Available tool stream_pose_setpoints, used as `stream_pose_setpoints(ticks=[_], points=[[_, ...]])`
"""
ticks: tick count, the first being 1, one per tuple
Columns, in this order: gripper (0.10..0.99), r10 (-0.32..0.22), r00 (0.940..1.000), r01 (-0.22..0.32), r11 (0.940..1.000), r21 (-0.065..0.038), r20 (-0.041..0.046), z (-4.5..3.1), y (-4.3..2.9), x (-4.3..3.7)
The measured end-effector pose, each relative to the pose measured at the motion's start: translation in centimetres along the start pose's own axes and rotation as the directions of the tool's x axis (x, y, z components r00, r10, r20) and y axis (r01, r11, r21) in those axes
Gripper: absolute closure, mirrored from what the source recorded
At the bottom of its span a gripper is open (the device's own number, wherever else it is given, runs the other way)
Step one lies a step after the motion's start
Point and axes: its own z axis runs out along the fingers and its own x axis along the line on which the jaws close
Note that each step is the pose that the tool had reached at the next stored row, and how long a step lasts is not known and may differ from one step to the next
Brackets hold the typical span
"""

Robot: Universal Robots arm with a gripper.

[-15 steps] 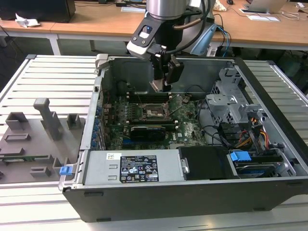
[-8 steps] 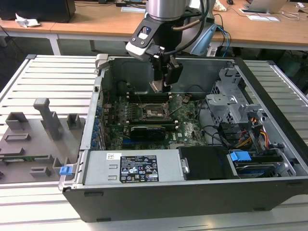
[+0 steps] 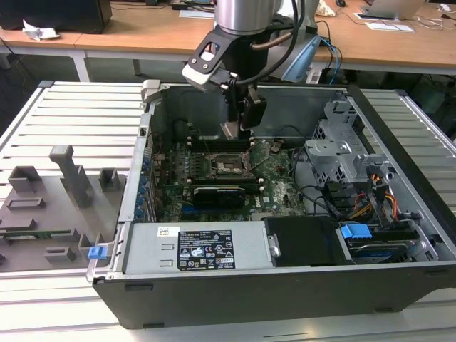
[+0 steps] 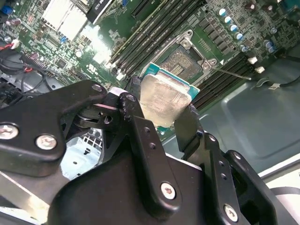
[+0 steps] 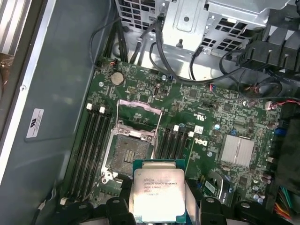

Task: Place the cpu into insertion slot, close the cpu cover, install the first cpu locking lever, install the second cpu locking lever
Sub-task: 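Place the cpu into insertion slot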

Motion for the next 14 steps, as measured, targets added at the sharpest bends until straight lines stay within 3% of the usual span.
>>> stream_pose_setpoints(ticks=[14], points=[[0.557,0.095,0.9954,-0.095,0.9954,-0.001,0.0066,0.65,-0.29,0.05]])
